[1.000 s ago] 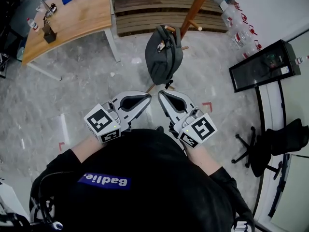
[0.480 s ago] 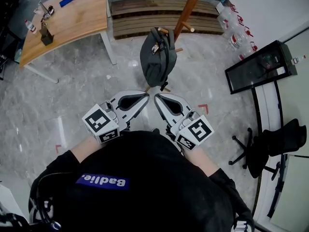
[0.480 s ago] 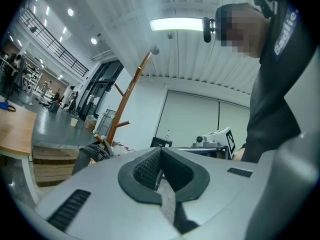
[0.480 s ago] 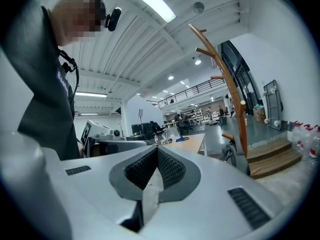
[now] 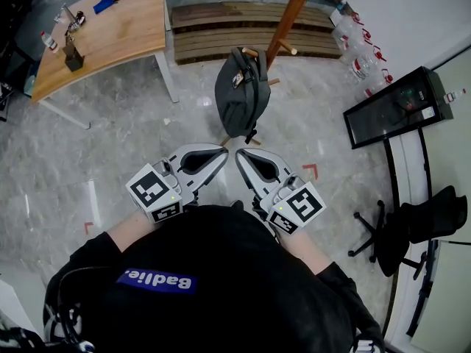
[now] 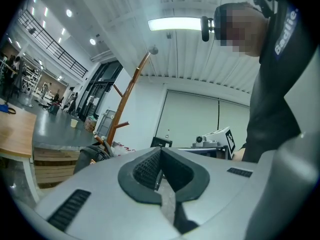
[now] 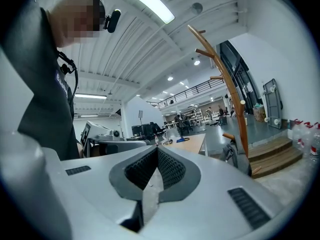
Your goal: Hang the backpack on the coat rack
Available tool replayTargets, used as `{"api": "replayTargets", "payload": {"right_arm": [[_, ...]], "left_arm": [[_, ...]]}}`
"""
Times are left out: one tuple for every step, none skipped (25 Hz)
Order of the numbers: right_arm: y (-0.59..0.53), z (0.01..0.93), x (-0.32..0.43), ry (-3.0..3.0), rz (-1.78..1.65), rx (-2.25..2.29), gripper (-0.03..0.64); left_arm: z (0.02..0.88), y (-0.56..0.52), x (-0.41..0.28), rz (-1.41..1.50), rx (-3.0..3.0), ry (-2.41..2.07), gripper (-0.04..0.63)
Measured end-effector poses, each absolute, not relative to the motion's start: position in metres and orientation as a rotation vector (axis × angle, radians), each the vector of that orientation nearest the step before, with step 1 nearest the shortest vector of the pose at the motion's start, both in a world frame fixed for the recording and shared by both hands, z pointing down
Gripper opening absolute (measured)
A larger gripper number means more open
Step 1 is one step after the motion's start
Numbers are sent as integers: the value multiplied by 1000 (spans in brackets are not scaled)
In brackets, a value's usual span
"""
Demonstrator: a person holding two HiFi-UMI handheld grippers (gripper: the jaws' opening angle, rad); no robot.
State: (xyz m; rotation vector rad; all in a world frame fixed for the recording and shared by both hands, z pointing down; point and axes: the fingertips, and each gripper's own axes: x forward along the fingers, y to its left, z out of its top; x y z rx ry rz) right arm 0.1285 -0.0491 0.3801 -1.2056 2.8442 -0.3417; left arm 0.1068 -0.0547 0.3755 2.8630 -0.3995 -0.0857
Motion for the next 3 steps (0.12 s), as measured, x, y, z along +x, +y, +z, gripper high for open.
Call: {"api": "replayTargets", "payload": {"right_arm": [[-49, 380, 127, 2845, -339, -1205, 5], [-49, 381, 126, 2847, -338, -1203, 5], [-49, 381, 125, 2849, -338, -1202, 5]], "left_arm": [[375, -55, 106, -87, 2867, -399, 9], [374, -56, 106, -88, 2870, -399, 9], [374, -56, 105, -90, 2873, -399, 9]]}}
